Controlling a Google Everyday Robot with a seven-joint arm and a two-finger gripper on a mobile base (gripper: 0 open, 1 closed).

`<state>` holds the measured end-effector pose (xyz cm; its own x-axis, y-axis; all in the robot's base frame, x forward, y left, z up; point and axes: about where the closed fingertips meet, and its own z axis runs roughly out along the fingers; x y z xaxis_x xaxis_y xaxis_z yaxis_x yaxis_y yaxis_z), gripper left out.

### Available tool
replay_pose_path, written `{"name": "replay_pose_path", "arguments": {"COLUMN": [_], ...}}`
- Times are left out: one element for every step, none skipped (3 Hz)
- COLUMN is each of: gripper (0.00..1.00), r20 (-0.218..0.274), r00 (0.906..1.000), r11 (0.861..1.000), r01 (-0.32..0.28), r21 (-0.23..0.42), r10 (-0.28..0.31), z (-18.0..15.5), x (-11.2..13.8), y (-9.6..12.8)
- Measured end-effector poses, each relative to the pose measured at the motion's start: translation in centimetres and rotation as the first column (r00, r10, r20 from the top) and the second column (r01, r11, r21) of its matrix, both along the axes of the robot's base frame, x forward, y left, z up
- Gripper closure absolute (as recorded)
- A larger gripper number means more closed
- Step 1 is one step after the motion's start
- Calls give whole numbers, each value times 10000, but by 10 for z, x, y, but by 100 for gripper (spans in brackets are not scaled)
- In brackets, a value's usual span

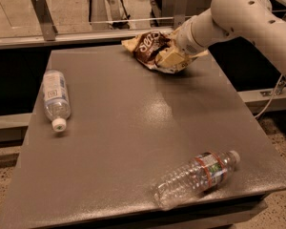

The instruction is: Pick brown chip bag

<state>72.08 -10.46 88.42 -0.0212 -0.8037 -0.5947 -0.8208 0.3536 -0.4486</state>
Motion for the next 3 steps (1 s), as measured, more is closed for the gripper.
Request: {"name": "replay_pose_path", "arguments": {"gripper": [84,100,100], "r20": [76,428,933], "r00": [9993,9938,9844], "r11": [9990,9894,9695], "r01": [-374,-1065,-1642], "r21": [256,991,1818], "r10": [372,1027,1492], "z": [5,29,60], "x": [-4,-10,-15], "y": [13,38,50]}}
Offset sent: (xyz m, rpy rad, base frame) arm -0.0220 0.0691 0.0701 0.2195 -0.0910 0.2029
